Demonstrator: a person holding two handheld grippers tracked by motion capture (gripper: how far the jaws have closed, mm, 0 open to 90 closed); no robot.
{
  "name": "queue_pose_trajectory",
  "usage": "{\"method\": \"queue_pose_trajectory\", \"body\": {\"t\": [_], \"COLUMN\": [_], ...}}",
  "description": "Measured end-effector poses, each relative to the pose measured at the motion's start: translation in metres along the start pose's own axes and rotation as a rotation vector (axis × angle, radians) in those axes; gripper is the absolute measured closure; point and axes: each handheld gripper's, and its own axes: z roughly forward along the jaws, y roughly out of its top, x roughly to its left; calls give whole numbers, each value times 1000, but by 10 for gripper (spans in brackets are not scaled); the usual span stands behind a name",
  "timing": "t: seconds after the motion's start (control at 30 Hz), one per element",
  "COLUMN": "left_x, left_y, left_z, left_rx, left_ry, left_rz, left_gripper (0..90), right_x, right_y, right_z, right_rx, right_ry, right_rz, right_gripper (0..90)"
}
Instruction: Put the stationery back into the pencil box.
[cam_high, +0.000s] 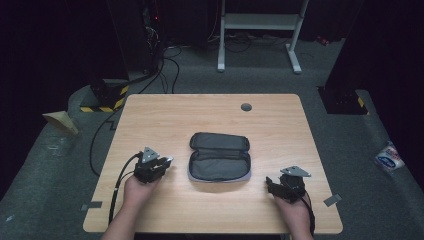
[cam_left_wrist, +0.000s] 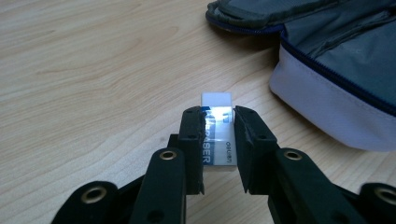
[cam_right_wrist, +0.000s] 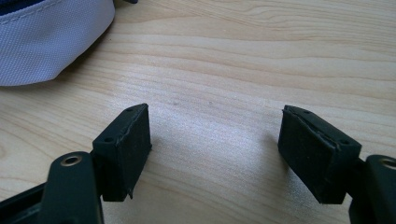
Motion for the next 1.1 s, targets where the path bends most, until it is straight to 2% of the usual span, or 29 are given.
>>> {"method": "queue_pose_trajectory", "body": {"t": [0.37,0.43,0.63,0.83,1.1], "left_x": [-11,-14,-23,-29,-36], "left_y": [14,17,25,32,37], "left_z": [-13,-16,-20,-23,-22], "left_rx": [-42,-56,-83,-104,-111], "left_ry": [-37,-51,-75,-95,-102], "left_rz": [12,-2,13,5,20], "left_gripper": [733,733,733,733,733], "right_x": [0,0,0,0,0], "right_y": [0,0,0,0,0], "right_z": [0,0,0,0,0], "right_rx": [0,0,0,3,2], "right_ry": [0,0,0,-1,-2], "right_rz": [0,0,1,3,1], "right_gripper": [253,254,254,254,254]}}
